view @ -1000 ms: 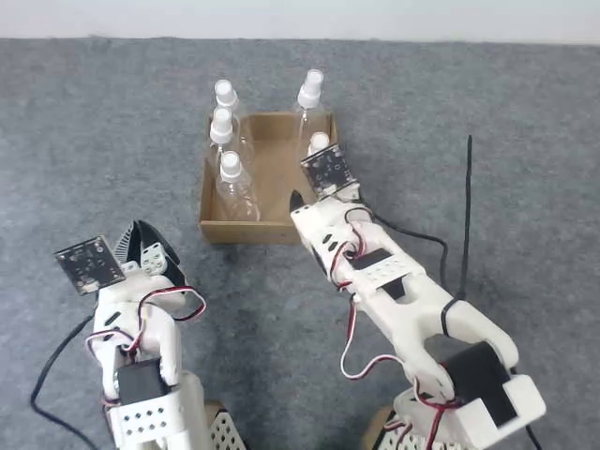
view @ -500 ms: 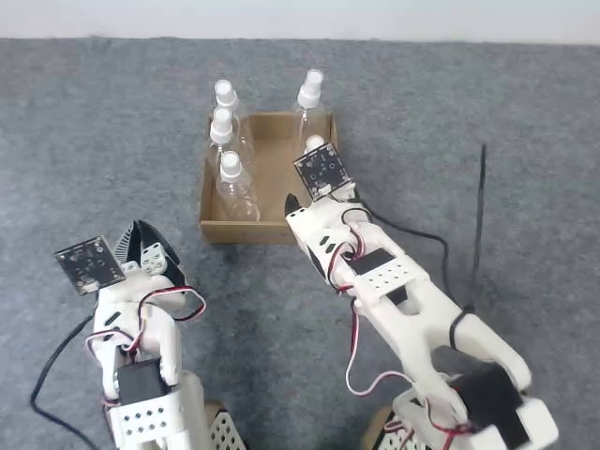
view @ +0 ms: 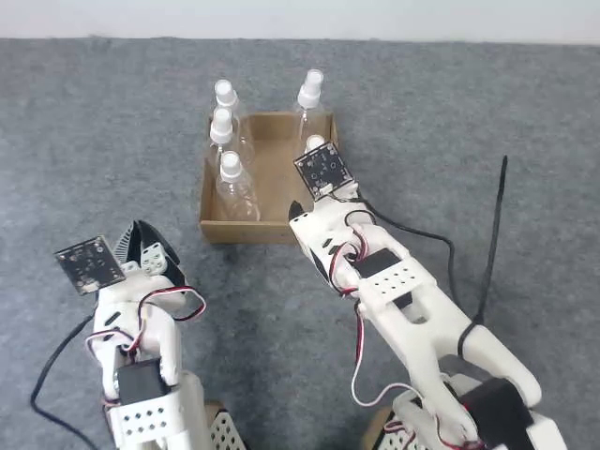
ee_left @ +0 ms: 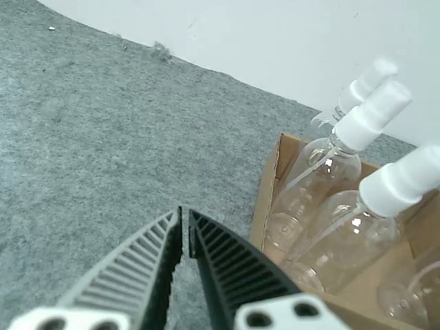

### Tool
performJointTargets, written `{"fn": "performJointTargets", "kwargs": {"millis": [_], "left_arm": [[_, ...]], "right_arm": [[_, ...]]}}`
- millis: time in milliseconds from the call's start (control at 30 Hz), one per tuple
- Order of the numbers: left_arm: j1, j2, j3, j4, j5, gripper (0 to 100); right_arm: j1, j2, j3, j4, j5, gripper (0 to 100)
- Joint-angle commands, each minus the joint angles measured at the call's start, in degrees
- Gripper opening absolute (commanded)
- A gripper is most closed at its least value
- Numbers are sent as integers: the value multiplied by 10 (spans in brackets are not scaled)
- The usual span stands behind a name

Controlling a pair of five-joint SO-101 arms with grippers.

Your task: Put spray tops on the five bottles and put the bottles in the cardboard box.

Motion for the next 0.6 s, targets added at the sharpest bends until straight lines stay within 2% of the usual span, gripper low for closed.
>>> {"fn": "performJointTargets", "kwargs": {"millis": [0,200,567], "left_arm": [[1,-11,-6,2,-5,12],[1,-11,-6,2,-5,12],[1,-11,-6,2,-5,12]], "right_arm": [[-2,-54,-29,22,2,174],[-6,-102,-27,75,39,121],[-6,-132,-26,104,40,31]]}}
